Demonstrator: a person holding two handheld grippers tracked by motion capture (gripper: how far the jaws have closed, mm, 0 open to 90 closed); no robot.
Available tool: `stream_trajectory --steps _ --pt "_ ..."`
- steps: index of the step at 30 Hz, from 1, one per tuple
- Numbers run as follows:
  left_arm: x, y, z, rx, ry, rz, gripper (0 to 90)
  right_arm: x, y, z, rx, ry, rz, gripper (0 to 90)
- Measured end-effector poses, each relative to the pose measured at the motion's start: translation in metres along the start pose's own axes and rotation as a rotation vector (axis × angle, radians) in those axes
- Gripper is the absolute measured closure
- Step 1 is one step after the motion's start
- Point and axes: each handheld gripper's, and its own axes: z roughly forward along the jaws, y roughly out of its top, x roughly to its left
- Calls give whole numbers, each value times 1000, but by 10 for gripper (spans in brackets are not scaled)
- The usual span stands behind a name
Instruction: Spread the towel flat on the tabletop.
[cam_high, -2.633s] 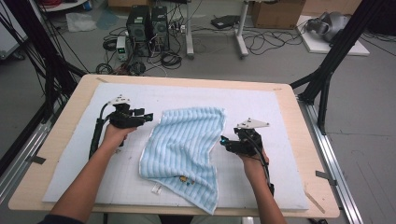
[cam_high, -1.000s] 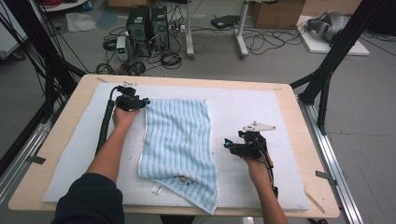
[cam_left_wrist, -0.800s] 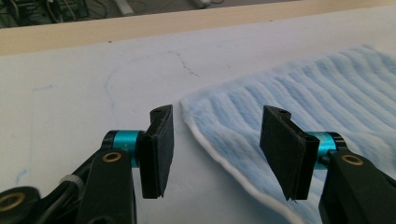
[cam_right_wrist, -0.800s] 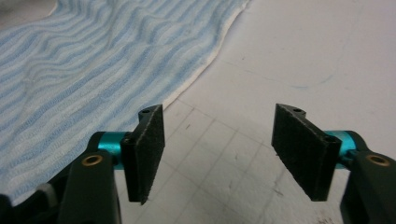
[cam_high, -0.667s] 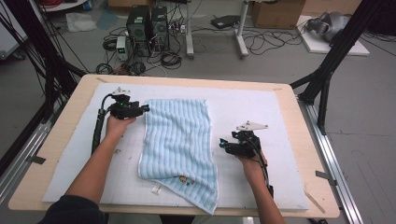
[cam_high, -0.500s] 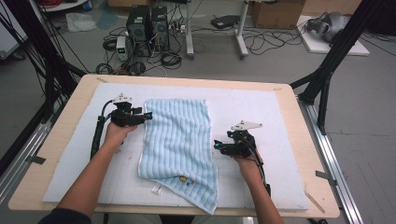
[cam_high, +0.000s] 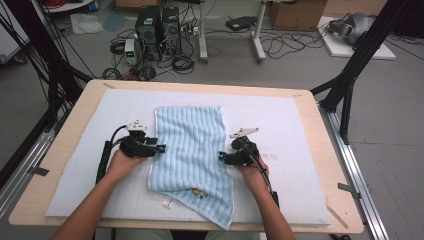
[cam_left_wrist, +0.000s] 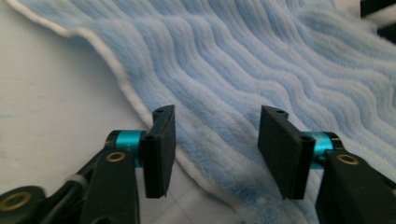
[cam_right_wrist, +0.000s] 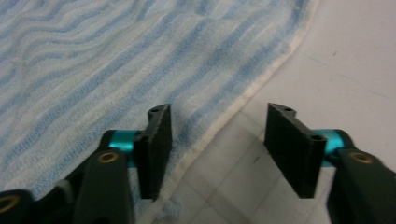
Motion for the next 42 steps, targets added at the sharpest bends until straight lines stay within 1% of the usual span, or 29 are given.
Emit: stream_trajectory --steps 1,2,3,4,5,6,7,8,9,12,13,14,19,20,21,25,26,28,29,31,32,33,34,36,37,38,39,40,42 --pt "-2 -1 1 -3 22 30 533 -1 0 0 -3 -3 3 464" --pt "-4 -2 1 -3 56 64 595 -1 0 0 1 -9 -13 499" --pt "-4 -1 2 -6 69 80 668 0 1 0 1 -13 -23 549" --pt "-3 -1 2 -9 57 67 750 2 1 -1 1 -7 -33 626" --pt "-2 -1 3 -15 56 61 846 5 2 0 0 -14 -58 707" --pt "-1 0 4 -20 60 61 854 9 4 0 -1 -23 -84 799" --pt "0 1 4 -25 64 57 859 13 5 1 -1 -35 -104 842" --pt "2 2 6 -33 74 51 860 14 6 3 -4 -51 -111 851" --pt "5 4 7 -40 82 37 861 12 7 4 -7 -55 -91 855" --pt "17 14 11 -78 95 -21 861 -2 12 9 -29 -42 -4 857" --pt "21 18 14 -96 92 -35 861 -7 13 10 -34 -47 11 857" --pt "22 20 16 -100 94 -38 860 -12 15 12 -45 -55 26 857" --pt "31 31 32 -90 129 -36 860 -25 22 21 -67 -76 52 857" --pt "33 33 35 -87 131 -42 860 -28 24 23 -72 -82 57 857" --pt "34 35 37 -97 136 -49 860 -30 26 25 -72 -83 70 857" --pt "41 42 45 -106 140 -75 861 -38 32 31 -74 -112 84 857" --pt "42 43 46 -101 150 -73 860 -40 33 32 -76 -120 89 858" --pt "44 46 49 -117 166 -75 861 -41 37 34 -82 -140 96 857" --pt "45 47 51 -111 167 -78 861 -41 39 35 -90 -152 97 857" --pt "45 47 51 -124 179 -81 857 -41 42 37 -96 -180 94 857" --pt "45 47 51 -124 182 -86 838 -40 42 38 -98 -175 97 853" --pt "46 47 49 -124 190 -101 763 -40 42 38 -92 -175 99 833" --pt "46 47 48 -117 185 -110 675 -40 42 39 -88 -176 96 795" --pt "47 46 43 -93 169 -108 575 -40 40 37 -87 -159 108 730" --pt "46 45 40 -81 163 -117 526 -40 38 35 -93 -154 111 710" --pt "45 43 37 -102 155 -124 480 -39 37 32 -106 -145 112 693" --pt "43 40 32 -125 151 -115 482 -39 36 29 -112 -135 113 665" --pt "40 37 28 -135 154 -112 488 -38 34 26 -117 -126 111 647" --pt "37 31 21 -144 135 -111 476 -34 30 19 -127 -112 105 617"
